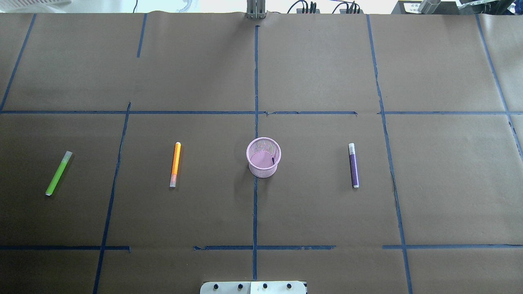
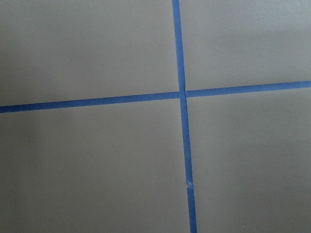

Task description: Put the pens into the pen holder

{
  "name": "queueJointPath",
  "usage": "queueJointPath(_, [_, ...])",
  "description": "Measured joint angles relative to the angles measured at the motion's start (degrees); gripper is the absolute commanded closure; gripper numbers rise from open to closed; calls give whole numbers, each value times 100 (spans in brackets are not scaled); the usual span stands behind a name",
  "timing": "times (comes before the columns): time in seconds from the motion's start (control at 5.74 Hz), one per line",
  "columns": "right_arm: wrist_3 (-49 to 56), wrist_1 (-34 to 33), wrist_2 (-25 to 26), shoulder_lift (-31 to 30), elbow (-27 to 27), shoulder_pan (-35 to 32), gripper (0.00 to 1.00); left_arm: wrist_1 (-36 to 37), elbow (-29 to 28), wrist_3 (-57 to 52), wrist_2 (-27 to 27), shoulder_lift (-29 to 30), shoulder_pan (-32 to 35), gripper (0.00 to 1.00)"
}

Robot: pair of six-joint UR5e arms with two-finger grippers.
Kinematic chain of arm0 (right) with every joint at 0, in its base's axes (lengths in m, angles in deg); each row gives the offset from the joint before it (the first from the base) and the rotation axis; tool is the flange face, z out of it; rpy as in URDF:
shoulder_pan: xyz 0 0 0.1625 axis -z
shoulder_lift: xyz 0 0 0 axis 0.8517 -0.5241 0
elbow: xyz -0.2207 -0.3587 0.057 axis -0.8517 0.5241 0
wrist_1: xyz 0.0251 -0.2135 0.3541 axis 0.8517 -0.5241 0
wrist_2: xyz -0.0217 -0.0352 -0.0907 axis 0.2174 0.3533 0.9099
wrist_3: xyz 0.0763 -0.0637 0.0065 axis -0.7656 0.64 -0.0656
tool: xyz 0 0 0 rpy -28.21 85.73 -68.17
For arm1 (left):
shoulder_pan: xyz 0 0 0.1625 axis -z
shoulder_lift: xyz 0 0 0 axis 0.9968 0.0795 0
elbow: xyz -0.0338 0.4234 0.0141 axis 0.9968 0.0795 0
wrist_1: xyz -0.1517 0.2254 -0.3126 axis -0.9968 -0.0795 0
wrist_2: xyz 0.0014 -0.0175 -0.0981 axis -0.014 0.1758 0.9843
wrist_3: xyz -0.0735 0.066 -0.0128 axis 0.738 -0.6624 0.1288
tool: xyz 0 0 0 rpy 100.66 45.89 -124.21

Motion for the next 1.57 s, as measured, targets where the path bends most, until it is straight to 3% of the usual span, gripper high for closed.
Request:
queueJointPath(1.05, [10,12,-13,-36,-18,-3,0,0,205,312,2,161,-201,0])
queueJointPath(1.57, [51,18,-17,-36,-48,-3,0,-9,746,1577,-6,906,-1730,0])
